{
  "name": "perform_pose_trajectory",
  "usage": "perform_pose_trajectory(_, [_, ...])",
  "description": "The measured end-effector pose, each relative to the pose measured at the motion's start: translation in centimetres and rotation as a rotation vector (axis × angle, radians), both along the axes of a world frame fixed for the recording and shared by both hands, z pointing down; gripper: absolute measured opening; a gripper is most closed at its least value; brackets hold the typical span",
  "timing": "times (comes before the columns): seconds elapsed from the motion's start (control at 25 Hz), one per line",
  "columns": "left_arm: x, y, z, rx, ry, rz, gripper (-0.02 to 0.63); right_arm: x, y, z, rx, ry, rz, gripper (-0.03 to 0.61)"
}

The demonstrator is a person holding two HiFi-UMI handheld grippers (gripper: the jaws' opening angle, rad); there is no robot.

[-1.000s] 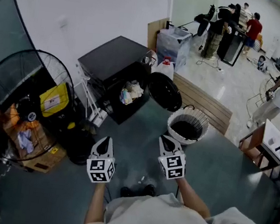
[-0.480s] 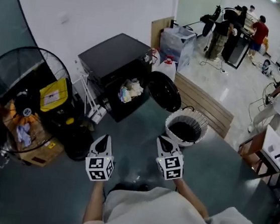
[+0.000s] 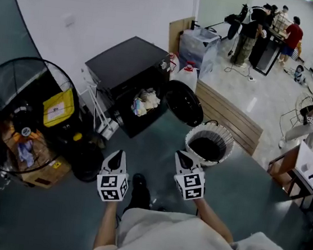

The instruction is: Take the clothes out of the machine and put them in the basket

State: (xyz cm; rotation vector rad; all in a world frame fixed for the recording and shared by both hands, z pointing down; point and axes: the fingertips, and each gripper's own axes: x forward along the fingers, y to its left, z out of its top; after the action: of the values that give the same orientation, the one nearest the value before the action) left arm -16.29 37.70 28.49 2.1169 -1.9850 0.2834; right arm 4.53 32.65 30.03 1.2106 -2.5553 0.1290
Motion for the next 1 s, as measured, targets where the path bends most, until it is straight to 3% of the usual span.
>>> perform_pose_trajectory(0.44, [-3.7, -11.7, 2.5, -0.005, 0.025, 0.061, 0.018, -4.0, -10.4, 1.5, 0.006, 0.029, 0.041, 0.021])
perform_pose_trajectory(1.0, [-13.2, -32.3, 1.6, 0.004, 0.034, 0.153, 0.018, -14.4, -29.0, 0.8, -0.003, 0.041, 0.11, 0.021])
